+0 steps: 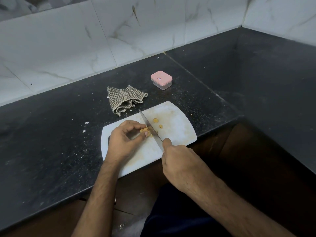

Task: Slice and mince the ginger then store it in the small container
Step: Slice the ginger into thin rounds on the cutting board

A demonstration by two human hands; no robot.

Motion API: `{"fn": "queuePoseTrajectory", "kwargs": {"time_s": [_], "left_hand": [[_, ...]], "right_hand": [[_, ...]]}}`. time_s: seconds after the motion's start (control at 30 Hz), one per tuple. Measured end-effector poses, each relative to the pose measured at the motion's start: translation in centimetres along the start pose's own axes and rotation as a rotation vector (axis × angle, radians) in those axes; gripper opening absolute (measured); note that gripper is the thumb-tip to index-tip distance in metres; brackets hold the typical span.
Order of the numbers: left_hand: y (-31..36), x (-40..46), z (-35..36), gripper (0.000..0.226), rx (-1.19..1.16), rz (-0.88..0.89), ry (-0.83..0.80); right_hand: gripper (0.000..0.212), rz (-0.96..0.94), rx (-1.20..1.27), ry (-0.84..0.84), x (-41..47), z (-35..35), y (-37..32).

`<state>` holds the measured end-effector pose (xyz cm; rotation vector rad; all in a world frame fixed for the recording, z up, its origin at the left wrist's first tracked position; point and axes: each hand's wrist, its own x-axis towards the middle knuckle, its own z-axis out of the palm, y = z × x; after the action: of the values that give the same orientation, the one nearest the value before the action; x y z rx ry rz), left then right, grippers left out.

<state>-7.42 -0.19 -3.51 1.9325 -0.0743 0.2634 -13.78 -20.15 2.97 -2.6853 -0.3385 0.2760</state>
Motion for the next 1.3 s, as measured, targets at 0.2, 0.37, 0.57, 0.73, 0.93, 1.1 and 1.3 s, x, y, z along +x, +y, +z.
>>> {"fn": "queuePoseTrajectory", "kwargs": {"time_s": [0.2,0.37,0.57,0.73,0.93,1.1,1.3], "left_hand": [[0.4,0.0,0.0,0.022,0.004,-0.005,-0.013],[0.8,-0.1,-0.1,0.024,-0.017,-0.001,-0.012],[0.7,0.0,-0.1,0.023,-0.013,-0.002,-0.011],[0.7,0.0,0.0,0.022,-0.030,-0.022,-0.002],[0.9,-0.1,-0.1,0.024,-0.034,-0.027,-0.002],[1.2,-0.2,-0.1,0.024,-0.040,-0.037,-0.010],[0.9,-0.1,-0.2,0.028,0.038,-0.067,-0.027]], "right_hand": [[0.024,-0.033,-0.031,-0.010,0.8,-0.5,-0.4],[0.040,-0.027,-0.060,-0.037,1.6,-0.7,-0.9],[0.036,-0.035,-0.087,-0.053,2.3,-0.9,-1.1],[0.036,-0.044,-0.117,-0.039,2.9,-0.6,-1.1],[0.035,-0.039,-0.127,-0.089,4.0,-0.3,-0.7],[0.030,0.011,-0.064,-0.082,3.7,-1.1,0.3],[0.006,-0.020,0.002,0.027,2.4,-2.2,1.1]]}}
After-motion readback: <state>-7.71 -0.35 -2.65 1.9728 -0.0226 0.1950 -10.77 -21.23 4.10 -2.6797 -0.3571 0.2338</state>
